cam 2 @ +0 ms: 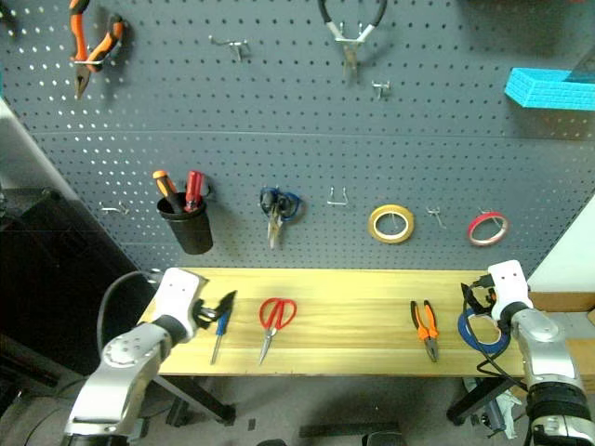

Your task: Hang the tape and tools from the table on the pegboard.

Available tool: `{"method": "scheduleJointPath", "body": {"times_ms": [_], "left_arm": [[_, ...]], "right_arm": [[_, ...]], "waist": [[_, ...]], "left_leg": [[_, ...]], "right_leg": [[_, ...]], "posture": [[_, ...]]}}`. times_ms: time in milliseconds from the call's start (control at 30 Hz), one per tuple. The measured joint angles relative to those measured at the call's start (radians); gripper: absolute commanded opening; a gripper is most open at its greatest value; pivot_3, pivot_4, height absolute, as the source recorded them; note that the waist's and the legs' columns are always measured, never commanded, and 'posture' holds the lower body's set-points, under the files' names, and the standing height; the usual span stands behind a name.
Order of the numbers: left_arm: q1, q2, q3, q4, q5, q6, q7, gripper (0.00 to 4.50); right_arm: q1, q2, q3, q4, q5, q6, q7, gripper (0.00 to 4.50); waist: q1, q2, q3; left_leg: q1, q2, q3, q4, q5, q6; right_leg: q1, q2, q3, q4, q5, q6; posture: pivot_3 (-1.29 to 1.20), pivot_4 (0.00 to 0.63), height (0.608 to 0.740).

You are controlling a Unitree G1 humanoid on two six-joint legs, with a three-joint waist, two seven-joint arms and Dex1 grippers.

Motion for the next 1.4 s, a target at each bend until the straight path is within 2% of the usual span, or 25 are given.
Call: {"method": "scheduleJointPath", "body": {"times_ms": [133,233,300,433,533,733,900,1167,1300,1400], "left_arm": [[-0.070,-0.013,-0.062,-0.048,-0.032,0.044,-0.052,3.45],[-0.123,0.018,-0.123,-0.051,-0.014,0.029,-0.102,3.45],[-0.168,0.040,-0.192,-0.052,-0.012,0.023,-0.173,3.45],[-0.233,0.046,-0.248,-0.058,-0.077,0.045,-0.313,3.45],[-0.286,0.074,-0.294,-0.060,-0.097,0.039,-0.418,3.45],[-0.364,0.069,-0.344,-0.037,-0.090,0.001,-0.489,3.45],[-0.383,0.055,-0.379,-0.031,-0.086,-0.008,-0.522,3.49],[-0.391,0.071,-0.380,-0.030,-0.074,-0.027,-0.555,3.49],[-0.385,0.073,-0.371,-0.029,-0.082,-0.027,-0.557,3.49],[-0.369,0.074,-0.345,-0.033,-0.105,-0.024,-0.556,3.49]], "right_arm": [[0.003,-0.013,0.036,-0.045,0.001,0.150,0.059,4.50],[0.004,-0.019,0.061,-0.061,0.001,0.246,0.097,4.50],[0.000,-0.022,0.091,-0.059,0.000,0.307,0.125,4.50],[-0.055,-0.021,0.126,-0.014,-0.009,0.358,0.143,4.50],[-0.132,-0.019,0.142,0.100,-0.024,0.355,0.144,4.50],[-0.280,0.017,0.203,0.379,-0.072,0.282,0.165,4.50],[-0.407,0.031,0.223,0.588,-0.110,0.251,0.191,3.31],[-0.477,0.036,0.244,0.727,-0.161,0.204,0.223,0.79],[-0.469,0.047,0.256,0.727,-0.193,0.124,0.167,0.68],[-0.412,0.047,0.256,0.651,-0.205,0.055,0.117,0.68]], "waist": [[-0.004,0.000,0.022],[-0.012,-0.001,0.050],[-0.020,-0.001,0.066],[-0.030,-0.002,0.096],[-0.035,-0.004,0.107],[-0.043,-0.004,0.122],[-0.048,-0.004,0.126],[-0.049,-0.005,0.126],[-0.049,-0.006,0.125],[-0.049,-0.005,0.125]], "left_leg": [[0.000,0.002,0.001,0.001,0.000,0.000],[-0.001,0.003,0.002,0.001,0.000,0.000],[-0.003,0.003,0.003,0.001,0.000,0.000],[-0.008,0.003,0.004,0.000,-0.001,0.001],[-0.016,0.004,0.005,0.000,-0.001,0.002],[-0.017,0.004,0.006,0.000,-0.001,0.002],[-0.017,0.004,0.006,0.000,-0.001,0.002],[-0.017,0.004,0.005,0.001,-0.001,0.002],[-0.016,0.004,0.006,0.002,-0.001,0.002],[-0.016,0.003,0.008,0.002,-0.001,0.002]], "right_leg": [[0.000,0.002,0.000,0.000,0.000,0.000],[-0.001,0.002,0.001,0.000,0.000,0.000],[-0.001,0.002,0.001,-0.001,0.000,0.000],[-0.008,0.003,0.003,0.001,0.000,0.000],[-0.016,0.004,0.004,0.003,0.003,0.005],[-0.017,0.004,0.005,0.002,0.003,0.006],[-0.017,0.004,0.005,0.002,0.003,0.007],[-0.017,0.004,0.005,0.003,0.004,0.007],[-0.017,0.004,0.006,0.003,0.005,0.009],[-0.017,0.004,0.009,0.003,0.005,0.010]], "posture": [[-0.17,0.125,0.740],[-0.18,0.149,0.740],[-0.18,0.162,0.740],[-0.17,0.190,0.740],[-0.17,0.201,0.740],[-0.15,0.197,0.740],[-0.14,0.177,0.740],[-0.12,0.147,0.740],[-0.12,0.134,0.740],[-0.13,0.132,0.740]]}}
